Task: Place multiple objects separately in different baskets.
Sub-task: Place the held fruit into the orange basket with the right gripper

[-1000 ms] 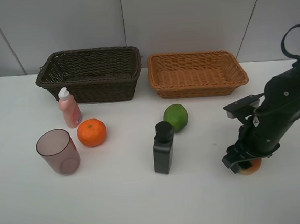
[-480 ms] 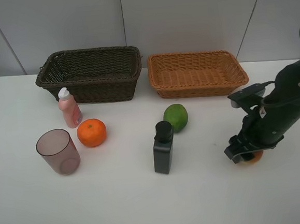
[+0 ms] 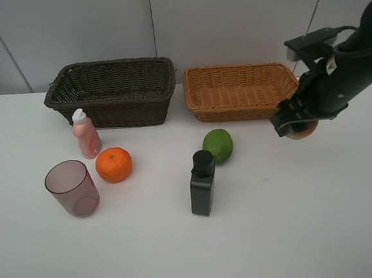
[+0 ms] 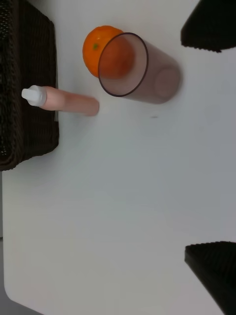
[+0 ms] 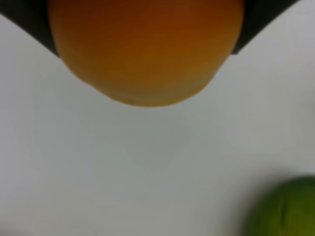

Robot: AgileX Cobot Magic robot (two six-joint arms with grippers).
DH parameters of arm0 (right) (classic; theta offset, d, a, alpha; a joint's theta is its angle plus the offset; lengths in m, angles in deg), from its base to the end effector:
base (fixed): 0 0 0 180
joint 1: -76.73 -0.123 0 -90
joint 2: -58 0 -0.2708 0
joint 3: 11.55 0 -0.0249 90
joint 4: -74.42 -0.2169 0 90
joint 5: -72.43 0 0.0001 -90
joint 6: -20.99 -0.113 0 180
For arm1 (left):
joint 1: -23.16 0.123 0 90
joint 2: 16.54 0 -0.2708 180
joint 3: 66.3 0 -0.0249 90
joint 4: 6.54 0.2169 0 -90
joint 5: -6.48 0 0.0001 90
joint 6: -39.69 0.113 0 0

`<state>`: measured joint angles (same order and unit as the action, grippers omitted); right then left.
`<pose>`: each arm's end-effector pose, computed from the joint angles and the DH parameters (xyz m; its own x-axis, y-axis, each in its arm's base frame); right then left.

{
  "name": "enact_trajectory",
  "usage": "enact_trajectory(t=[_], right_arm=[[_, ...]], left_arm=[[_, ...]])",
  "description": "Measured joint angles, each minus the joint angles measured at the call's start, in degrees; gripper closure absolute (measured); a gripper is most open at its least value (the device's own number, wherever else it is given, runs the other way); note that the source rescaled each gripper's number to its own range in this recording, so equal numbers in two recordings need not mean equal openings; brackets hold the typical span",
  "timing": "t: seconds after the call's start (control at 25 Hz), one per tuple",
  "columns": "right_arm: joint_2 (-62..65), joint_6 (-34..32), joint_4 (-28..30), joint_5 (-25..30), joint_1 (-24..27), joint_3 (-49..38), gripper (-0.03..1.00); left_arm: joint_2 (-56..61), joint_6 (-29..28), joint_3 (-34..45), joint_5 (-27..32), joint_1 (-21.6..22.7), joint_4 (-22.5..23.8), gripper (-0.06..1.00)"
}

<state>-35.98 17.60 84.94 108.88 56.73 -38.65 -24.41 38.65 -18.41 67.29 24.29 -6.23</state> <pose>0.2495 0.0778 0.1990 -0.8353 -0.3982 -0.3792 -0.3761 0.9168 -0.1342 -0.0019 0.0005 0.2521 -0.4468 -0.0243 -0.8943 -0.0309 0.9995 -0.0118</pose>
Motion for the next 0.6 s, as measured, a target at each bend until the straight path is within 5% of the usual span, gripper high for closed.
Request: enact_trajectory(t=[0.6], right_arm=[[-12.0,0.0,3.5,0.1,3.8,26.4,0.54]], left_arm=[[0.0,0.0,0.0,0.0,0.0,0.0,-0.06]])
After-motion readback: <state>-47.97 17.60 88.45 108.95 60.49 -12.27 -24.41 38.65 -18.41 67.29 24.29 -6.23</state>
